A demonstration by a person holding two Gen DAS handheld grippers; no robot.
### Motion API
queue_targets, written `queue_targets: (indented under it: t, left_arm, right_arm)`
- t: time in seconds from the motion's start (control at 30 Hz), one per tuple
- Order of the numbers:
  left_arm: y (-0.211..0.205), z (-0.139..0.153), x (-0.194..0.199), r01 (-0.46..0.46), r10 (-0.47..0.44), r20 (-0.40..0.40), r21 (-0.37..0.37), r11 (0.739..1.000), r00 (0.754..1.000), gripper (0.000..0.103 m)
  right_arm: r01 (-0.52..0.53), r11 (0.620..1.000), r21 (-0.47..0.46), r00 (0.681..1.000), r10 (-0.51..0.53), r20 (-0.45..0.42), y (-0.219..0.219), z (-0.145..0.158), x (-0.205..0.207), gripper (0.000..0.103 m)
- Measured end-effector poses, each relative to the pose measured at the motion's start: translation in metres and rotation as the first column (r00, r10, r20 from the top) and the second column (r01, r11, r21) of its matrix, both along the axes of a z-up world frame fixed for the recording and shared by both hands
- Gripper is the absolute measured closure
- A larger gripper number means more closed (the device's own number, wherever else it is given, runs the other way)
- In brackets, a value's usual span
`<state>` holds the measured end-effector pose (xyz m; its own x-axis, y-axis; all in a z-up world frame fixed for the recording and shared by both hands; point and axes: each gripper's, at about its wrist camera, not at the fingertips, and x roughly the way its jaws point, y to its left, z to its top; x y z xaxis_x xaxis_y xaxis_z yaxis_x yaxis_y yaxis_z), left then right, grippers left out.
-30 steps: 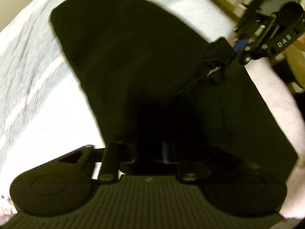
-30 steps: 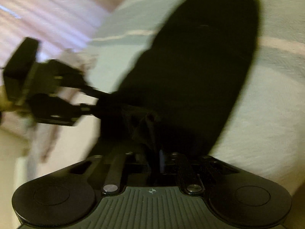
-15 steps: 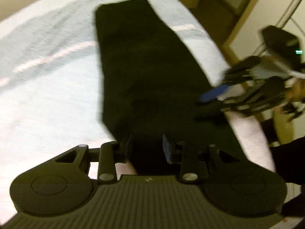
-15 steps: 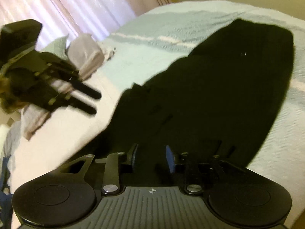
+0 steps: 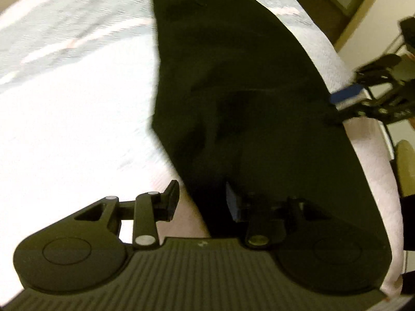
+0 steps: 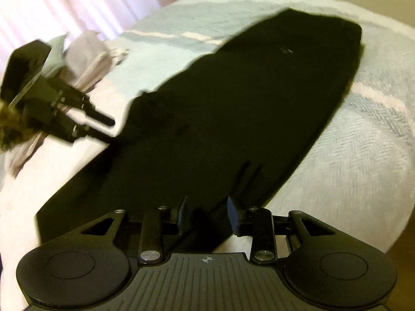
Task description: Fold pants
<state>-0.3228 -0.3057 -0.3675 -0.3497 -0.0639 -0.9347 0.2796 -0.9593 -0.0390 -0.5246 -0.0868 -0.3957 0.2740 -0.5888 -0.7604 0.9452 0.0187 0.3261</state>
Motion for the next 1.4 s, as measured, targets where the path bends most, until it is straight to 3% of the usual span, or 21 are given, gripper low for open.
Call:
queue_targets:
  t: [0.17,0.3,0.37,0.43,0.47,0.57,0.63,0.7,0.83,0.9,0.97,1.07,1.1,1.17,1.27,1.4]
  left_arm:
    - [0.059,0.042,0.082,0.067,-0.072,-0.052,-0.1,0.993,0.996,0.074]
    - [0.143,0.046,0.145,0.207,-0.225,-0.064,-0.211,0.955,0.972,0.066]
    - [0.192,0.035,0.169,0.345,-0.366,-0.018,-0.296,0.891,0.931,0.063]
    - [0.236,0.014,0.182,0.482,-0.505,0.054,-0.397,0.781,0.862,0.062]
    - [0.254,0.003,0.191,0.537,-0.568,0.08,-0.458,0.709,0.819,0.06]
    - [0.278,-0.035,0.194,0.612,-0.644,0.179,-0.569,0.549,0.744,0.06]
    - [0.272,-0.055,0.193,0.636,-0.65,0.245,-0.609,0.474,0.719,0.06]
    - [0.266,-0.07,0.201,0.651,-0.638,0.301,-0.627,0.428,0.709,0.06]
    - [0.256,-0.078,0.22,0.638,-0.61,0.33,-0.662,0.394,0.72,0.062]
    - [0.265,-0.077,0.218,0.629,-0.609,0.334,-0.687,0.365,0.719,0.063]
    - [0.261,-0.078,0.222,0.63,-0.626,0.344,-0.71,0.314,0.7,0.062]
    - [0.263,-0.082,0.228,0.642,-0.647,0.374,-0.729,0.238,0.665,0.057]
    - [0.264,-0.081,0.231,0.64,-0.65,0.376,-0.735,0.225,0.661,0.055]
    - [0.265,-0.079,0.236,0.627,-0.652,0.367,-0.749,0.215,0.663,0.052]
    - [0.276,-0.075,0.244,0.638,-0.694,0.358,-0.746,0.189,0.625,0.052]
    - [0.283,-0.085,0.236,0.655,-0.716,0.368,-0.738,0.164,0.593,0.04]
  right_arm:
    - [-0.231,0.97,-0.069,0.966,0.221,-0.134,0.071,0.021,0.094,0.062]
    - [-0.409,0.91,-0.064,0.875,0.371,-0.31,0.119,0.009,0.177,0.061]
    - [-0.473,0.879,-0.054,0.816,0.414,-0.403,0.134,0.0,0.212,0.061]
    - [-0.523,0.85,-0.058,0.749,0.426,-0.507,0.146,-0.013,0.239,0.061]
    - [-0.542,0.839,-0.049,0.713,0.428,-0.556,0.147,-0.02,0.251,0.061]
    - [-0.566,0.825,0.005,0.618,0.428,-0.659,0.142,-0.047,0.275,0.061]
    - [-0.561,0.827,0.043,0.567,0.421,-0.708,0.148,-0.061,0.275,0.064]
    - [-0.548,0.834,0.064,0.508,0.393,-0.767,0.157,-0.068,0.268,0.066]
    - [-0.552,0.829,0.088,0.416,0.366,-0.833,0.179,-0.072,0.268,0.065]
    - [-0.543,0.834,0.092,0.393,0.35,-0.851,0.18,-0.074,0.275,0.064]
    - [-0.556,0.826,0.091,0.382,0.351,-0.855,0.184,-0.078,0.281,0.063]
    - [-0.562,0.817,0.133,0.309,0.356,-0.882,0.186,-0.088,0.285,0.063]
    - [-0.553,0.82,0.145,0.296,0.356,-0.886,0.184,-0.09,0.286,0.063]
    - [-0.548,0.824,0.144,0.306,0.358,-0.882,0.179,-0.095,0.283,0.062]
    - [-0.545,0.827,0.142,0.313,0.357,-0.88,0.167,-0.102,0.288,0.062]
    - [-0.517,0.847,0.126,0.369,0.354,-0.859,0.161,-0.098,0.288,0.066]
